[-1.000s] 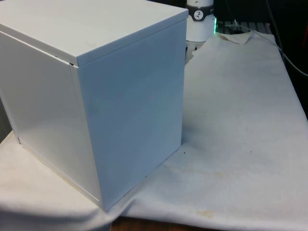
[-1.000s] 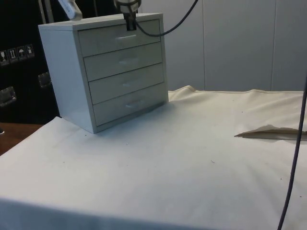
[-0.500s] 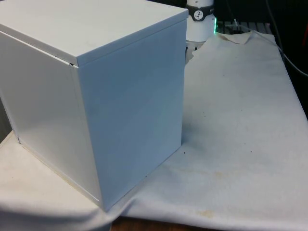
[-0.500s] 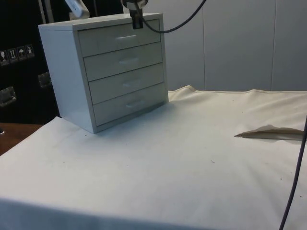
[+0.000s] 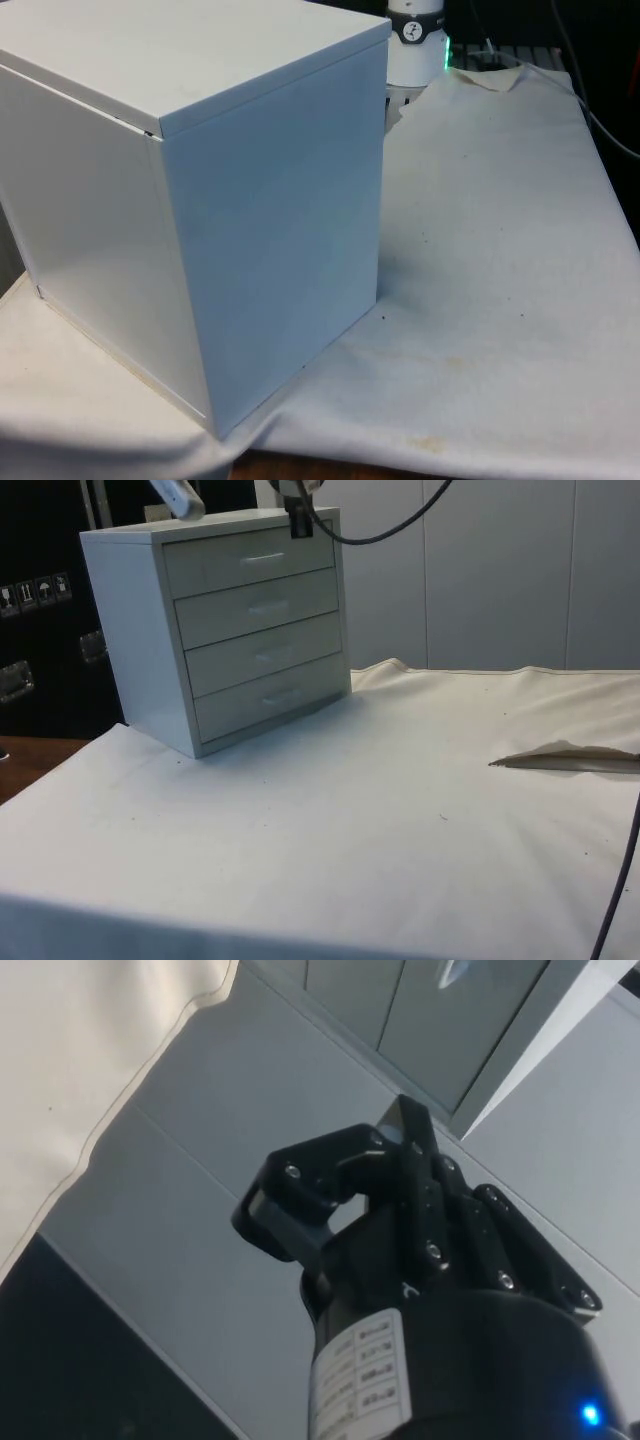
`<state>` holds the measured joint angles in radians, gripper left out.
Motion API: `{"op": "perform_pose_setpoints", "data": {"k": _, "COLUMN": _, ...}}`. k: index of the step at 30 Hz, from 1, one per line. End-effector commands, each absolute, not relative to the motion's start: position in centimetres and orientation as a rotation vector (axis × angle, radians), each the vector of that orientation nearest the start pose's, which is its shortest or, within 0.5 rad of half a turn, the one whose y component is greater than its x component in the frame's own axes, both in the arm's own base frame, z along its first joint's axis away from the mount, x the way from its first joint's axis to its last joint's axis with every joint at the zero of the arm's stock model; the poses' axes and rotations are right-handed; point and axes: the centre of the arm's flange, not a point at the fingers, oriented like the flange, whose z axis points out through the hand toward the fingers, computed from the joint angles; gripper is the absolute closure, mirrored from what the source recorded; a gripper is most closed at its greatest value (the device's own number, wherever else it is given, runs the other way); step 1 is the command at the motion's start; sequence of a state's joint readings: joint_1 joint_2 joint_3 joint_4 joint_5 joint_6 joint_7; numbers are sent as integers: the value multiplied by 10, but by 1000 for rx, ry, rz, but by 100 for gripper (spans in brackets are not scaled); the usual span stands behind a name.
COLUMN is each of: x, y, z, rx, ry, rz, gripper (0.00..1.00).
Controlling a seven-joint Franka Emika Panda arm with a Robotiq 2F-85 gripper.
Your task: Open the drawer, then close it.
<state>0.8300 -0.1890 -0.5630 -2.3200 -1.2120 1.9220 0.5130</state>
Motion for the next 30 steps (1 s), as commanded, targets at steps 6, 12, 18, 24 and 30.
{"op": "perform_pose_setpoints", "data": {"k": 6, "x": 470, "y": 71, "z": 420, "rx": 2120, "ry": 390, "rz": 260, "gripper": 100}}
{"op": "perform_pose_setpoints", "data": {"k": 12, "x": 461, "y": 78, "z": 421, "rx": 2114, "ry": 379, "rz": 273, "gripper": 100}}
{"op": "perform_pose_setpoints", "data": {"k": 18, "x": 462, "y": 78, "z": 421, "rx": 2117, "ry": 372, "rz": 275, "gripper": 100}}
{"op": "perform_pose_setpoints", "data": {"k": 24, "x": 462, "y": 78, "z": 421, "rx": 2116, "ry": 370, "rz": 272, "gripper": 100}}
{"op": "perform_pose_setpoints", "data": {"k": 30, "x": 462, "y": 78, "z": 421, "rx": 2116, "ry": 370, "rz": 273, "gripper": 72}}
